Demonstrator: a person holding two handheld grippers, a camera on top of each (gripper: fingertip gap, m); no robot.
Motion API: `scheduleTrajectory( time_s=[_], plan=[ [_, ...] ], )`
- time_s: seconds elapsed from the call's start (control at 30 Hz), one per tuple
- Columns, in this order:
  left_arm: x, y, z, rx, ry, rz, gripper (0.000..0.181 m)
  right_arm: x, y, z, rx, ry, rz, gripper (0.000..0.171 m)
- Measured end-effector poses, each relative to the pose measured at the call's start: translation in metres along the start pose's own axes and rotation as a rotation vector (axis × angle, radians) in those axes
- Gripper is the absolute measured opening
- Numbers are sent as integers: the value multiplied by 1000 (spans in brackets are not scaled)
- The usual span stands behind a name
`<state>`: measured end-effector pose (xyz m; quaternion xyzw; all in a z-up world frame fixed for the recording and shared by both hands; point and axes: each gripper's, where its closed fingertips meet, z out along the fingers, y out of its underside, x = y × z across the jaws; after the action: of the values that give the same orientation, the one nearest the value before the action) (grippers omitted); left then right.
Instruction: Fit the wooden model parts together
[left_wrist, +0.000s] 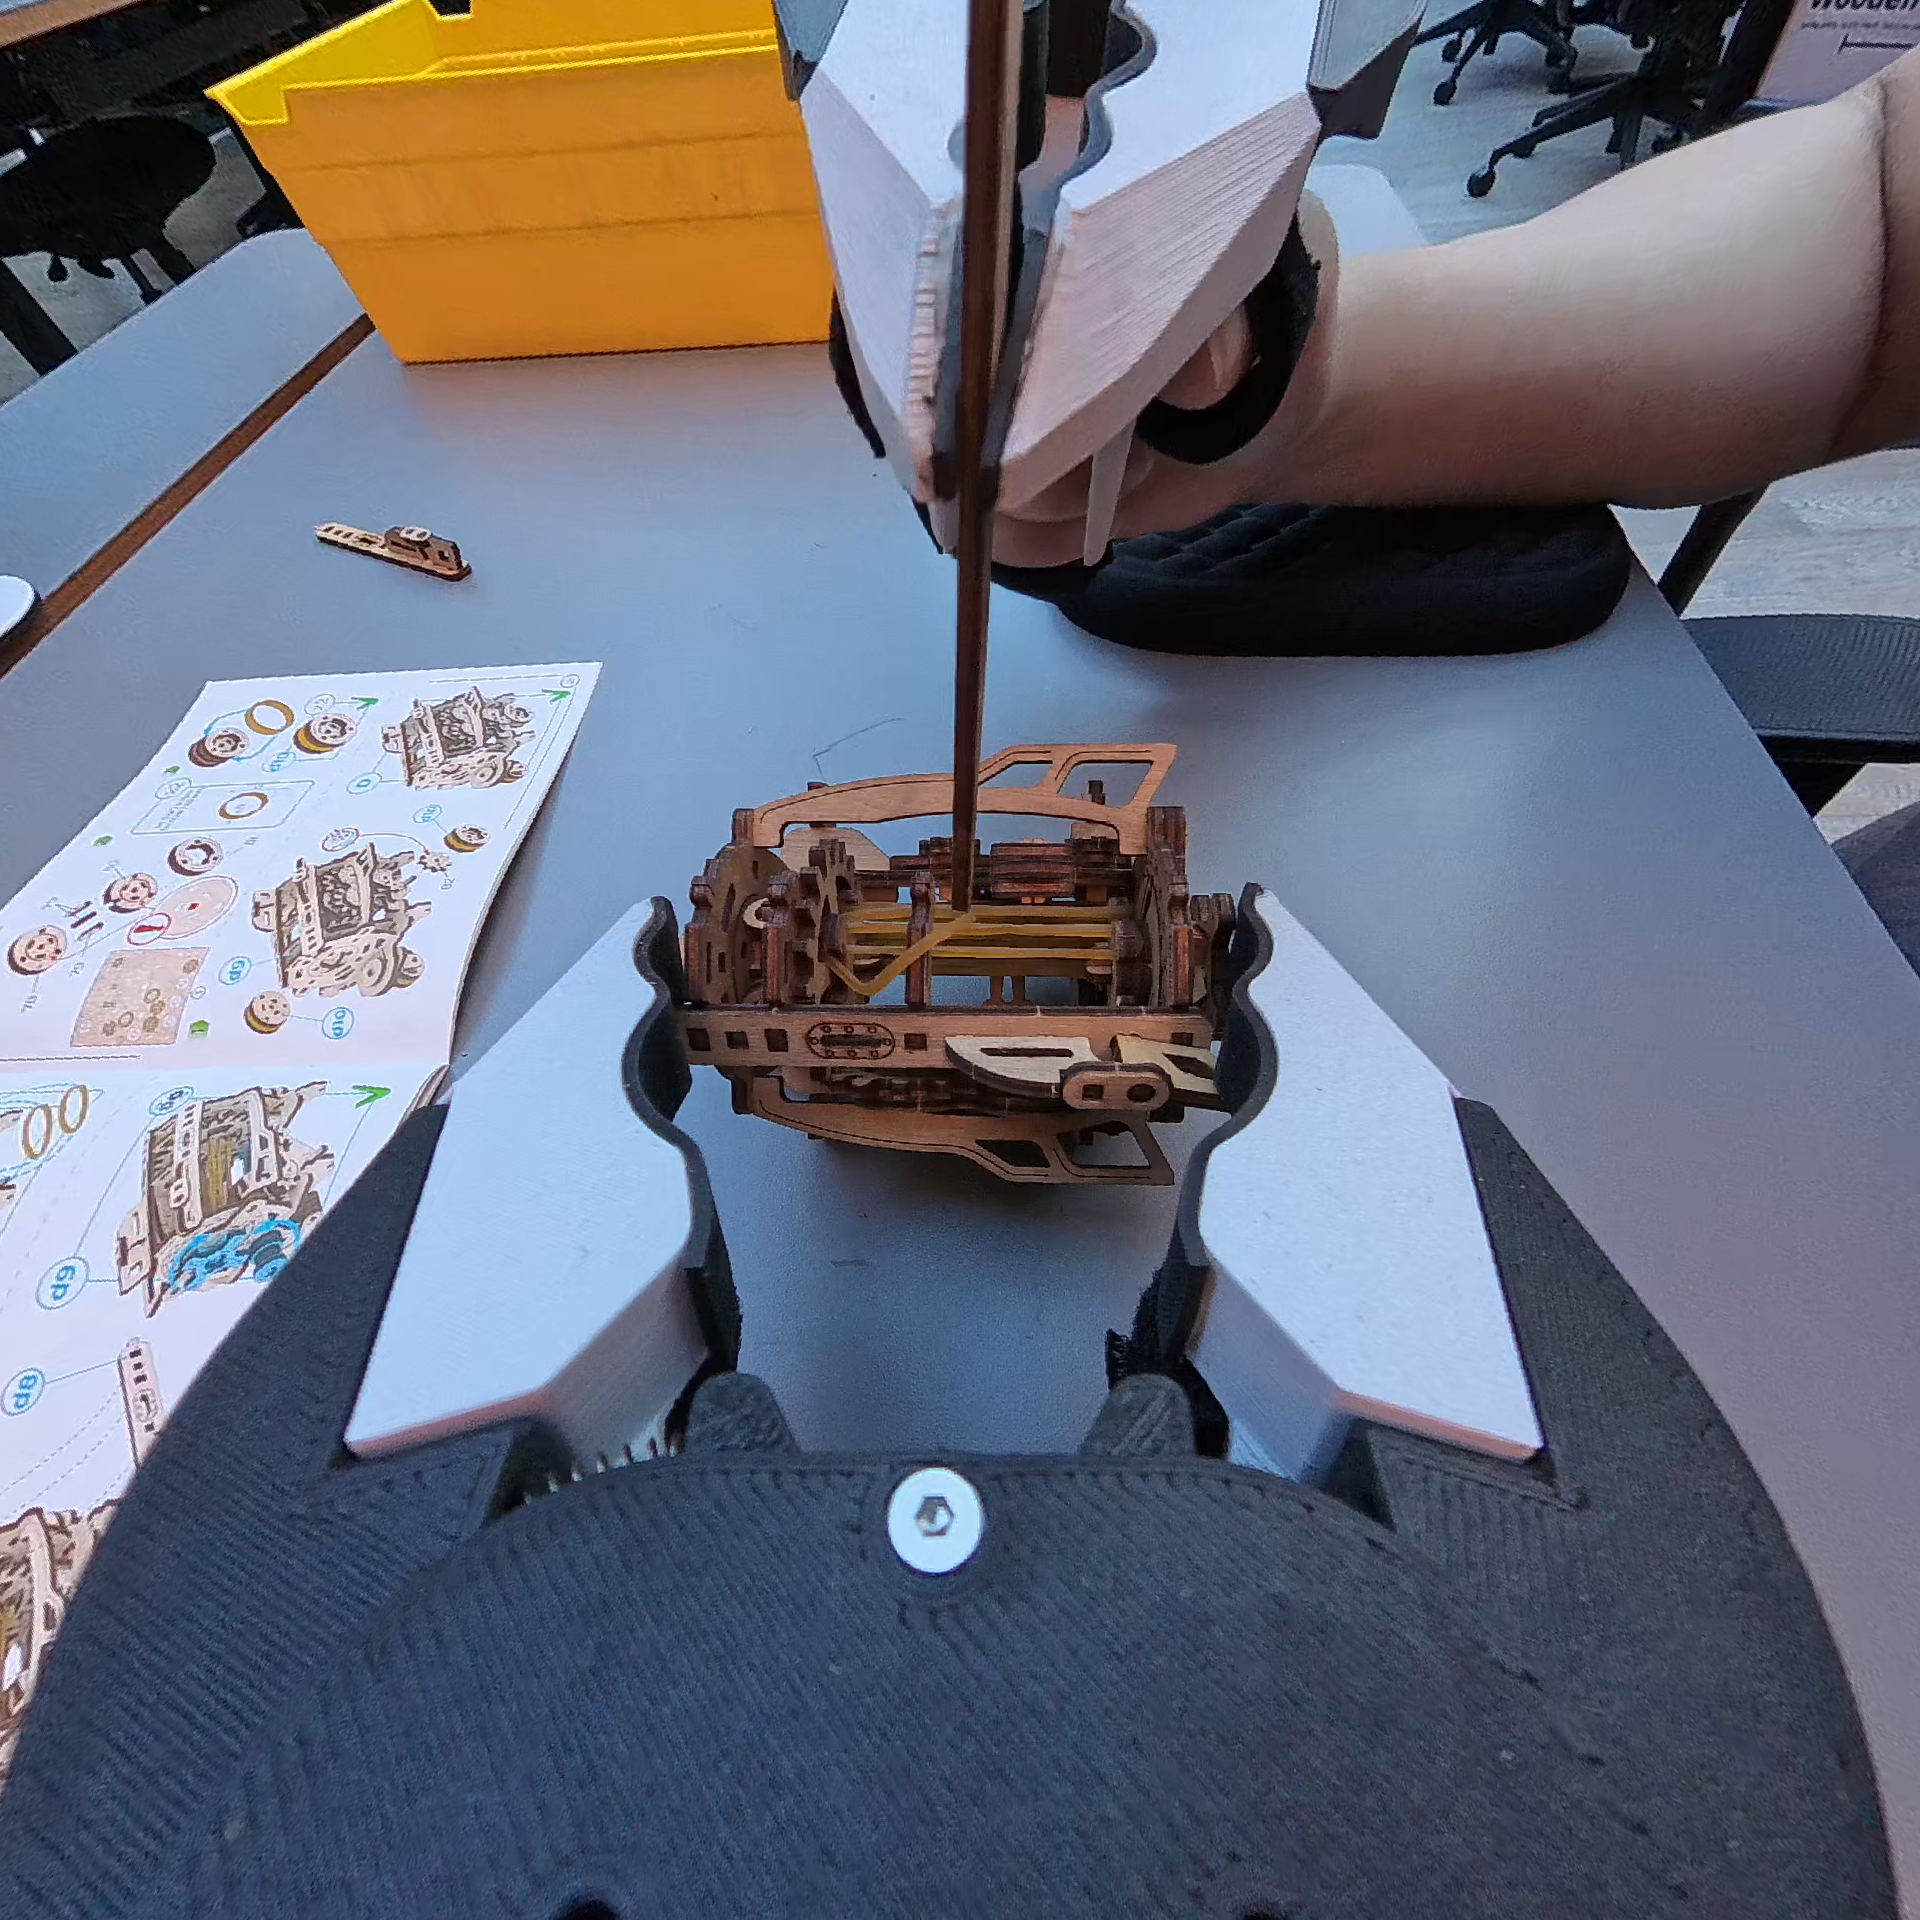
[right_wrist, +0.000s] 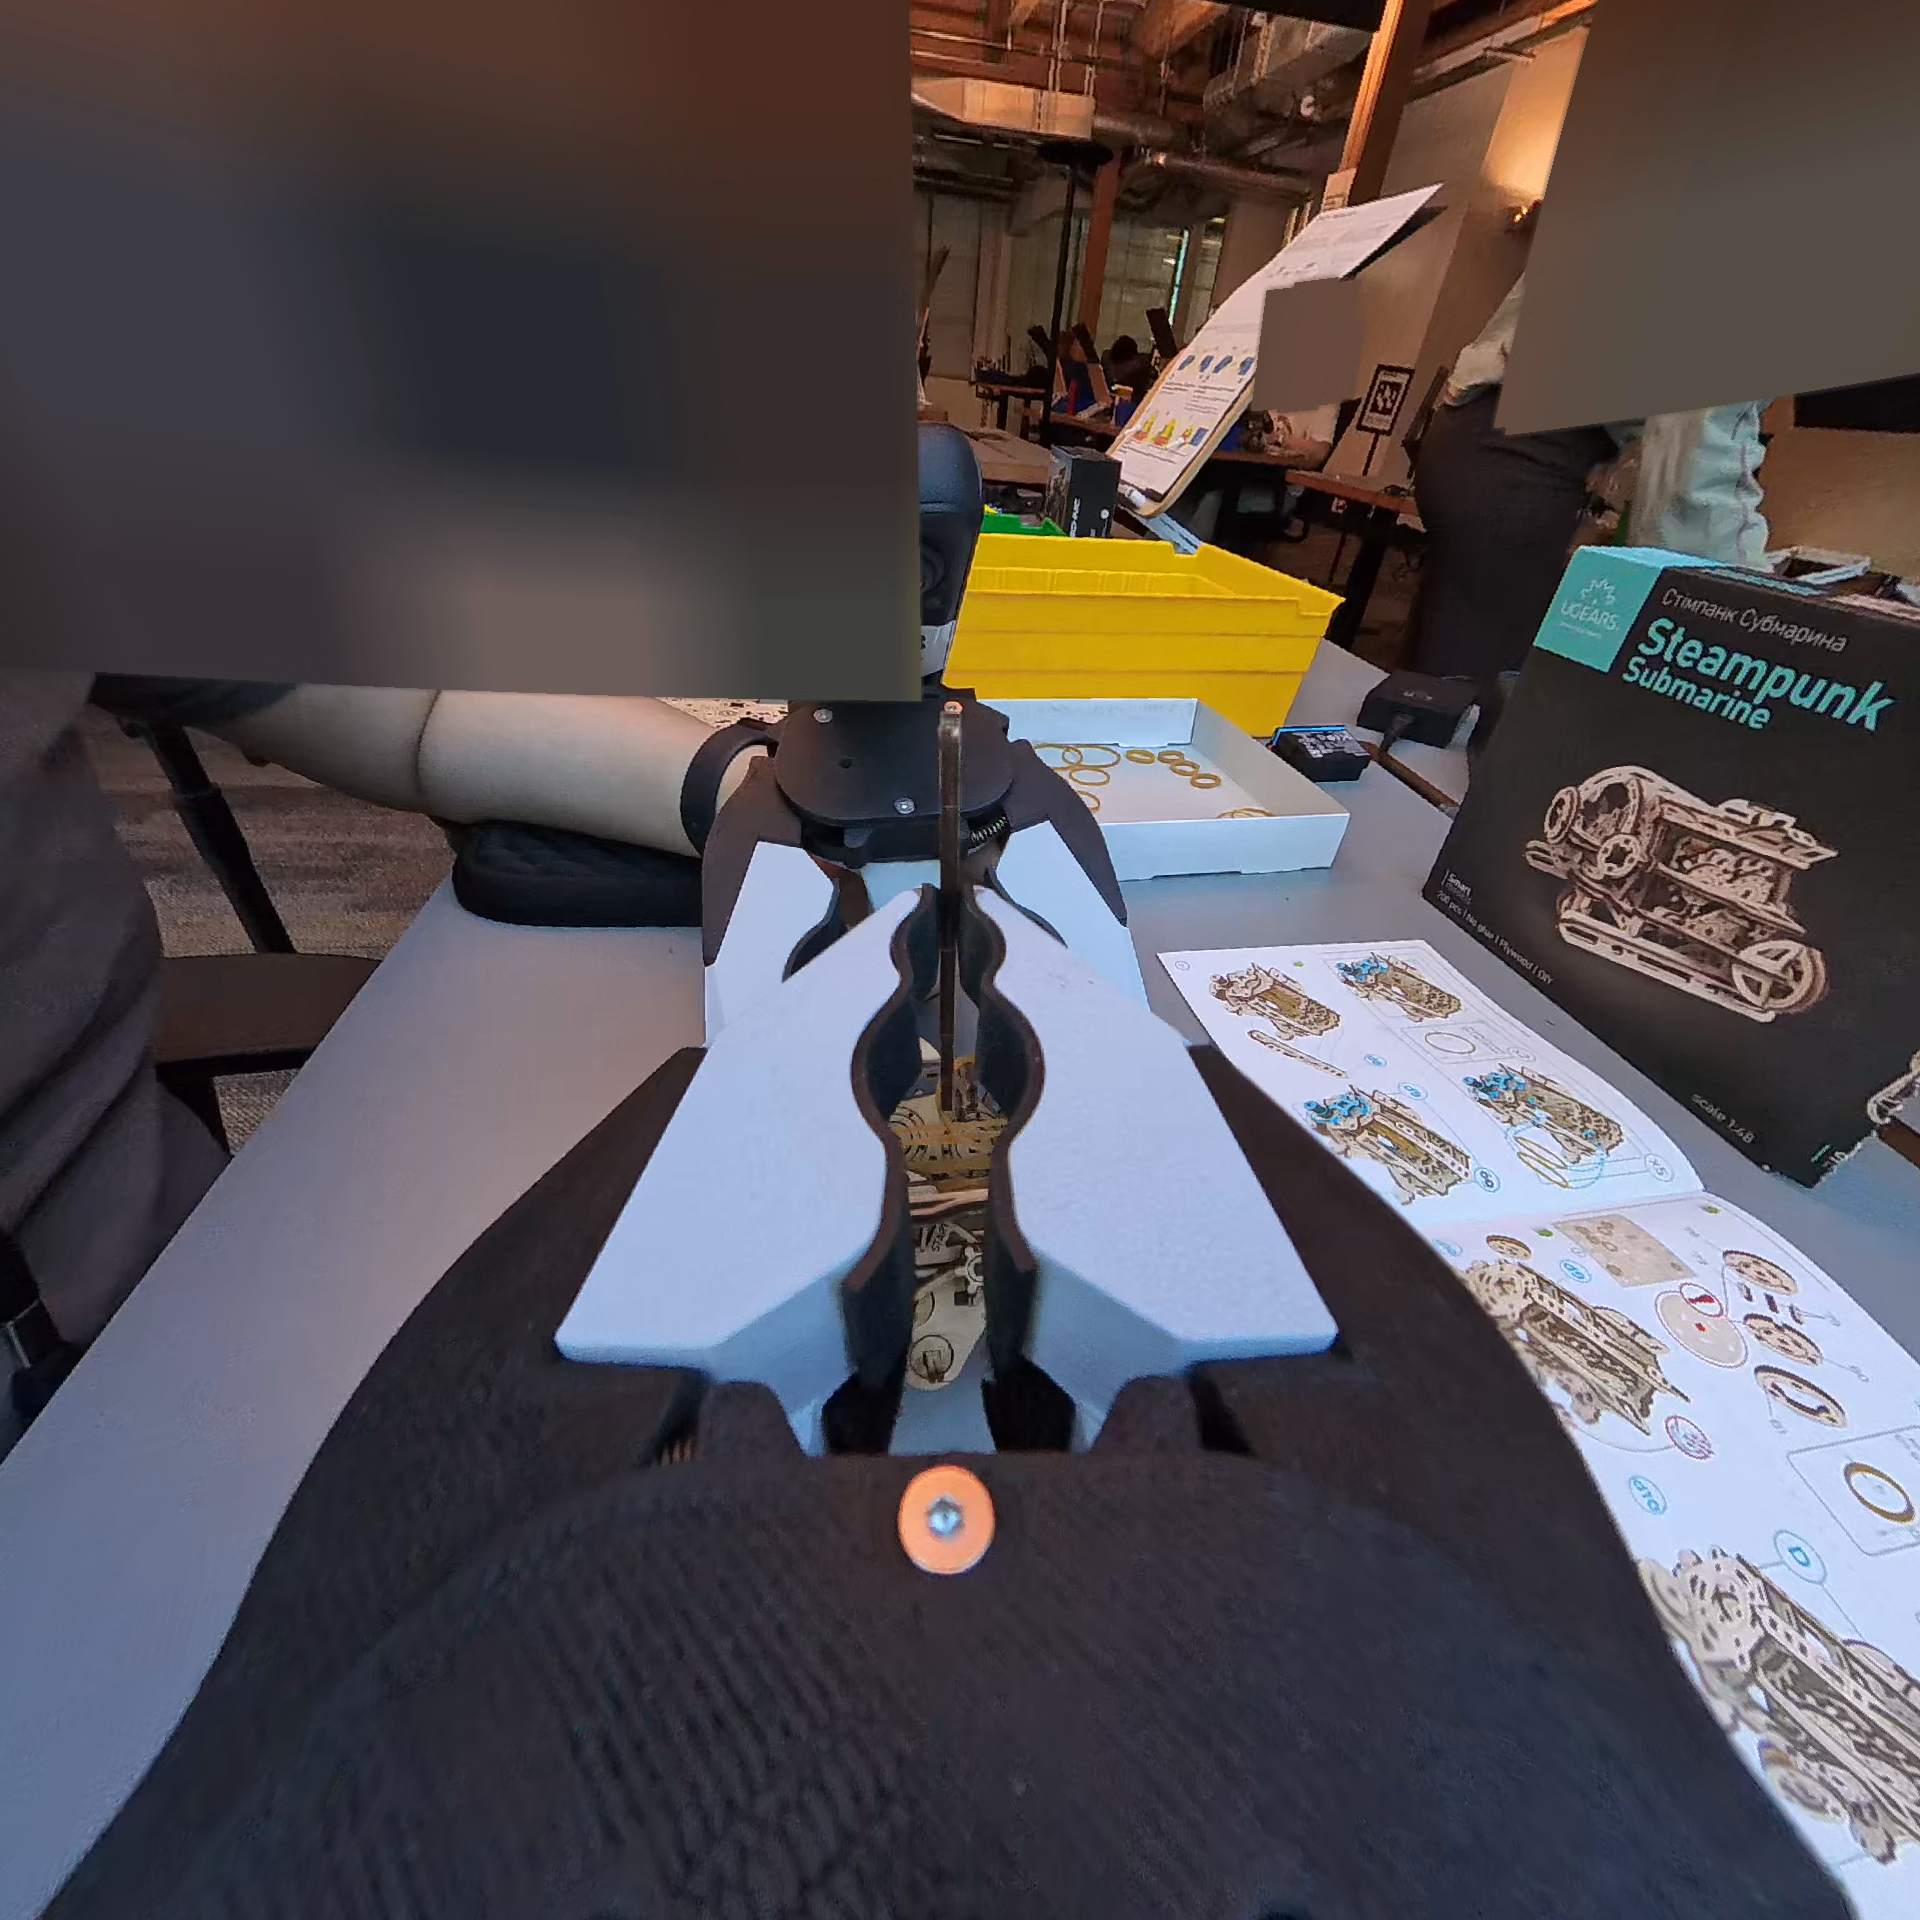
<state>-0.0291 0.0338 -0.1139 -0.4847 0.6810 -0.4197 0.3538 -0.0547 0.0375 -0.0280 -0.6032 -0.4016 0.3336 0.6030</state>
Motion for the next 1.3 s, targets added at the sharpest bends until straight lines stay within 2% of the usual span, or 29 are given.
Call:
scheduleTrajectory(
  time_s=[0.4, 0.6, 0.73, 1.07, 1.3],
  plan=[
    [0, 0, 0, -2, 1, 6, 103, -6, -3, -2, 38, -40, -138, 0],
    [0, 0, 0, -2, 2, 3, 103, -3, 3, 1, 31, -54, -119, 0],
    [0, 0, 0, -2, 2, 6, 103, -3, 6, 5, 28, -105, -62, 0],
    [1, 0, 0, -2, 2, 8, 103, 6, 8, 4, 96, -294, 275, 0],
    [0, 0, 0, -2, 2, 7, 103, 13, 13, 1, 77, -362, 335, 0]
  ],
)
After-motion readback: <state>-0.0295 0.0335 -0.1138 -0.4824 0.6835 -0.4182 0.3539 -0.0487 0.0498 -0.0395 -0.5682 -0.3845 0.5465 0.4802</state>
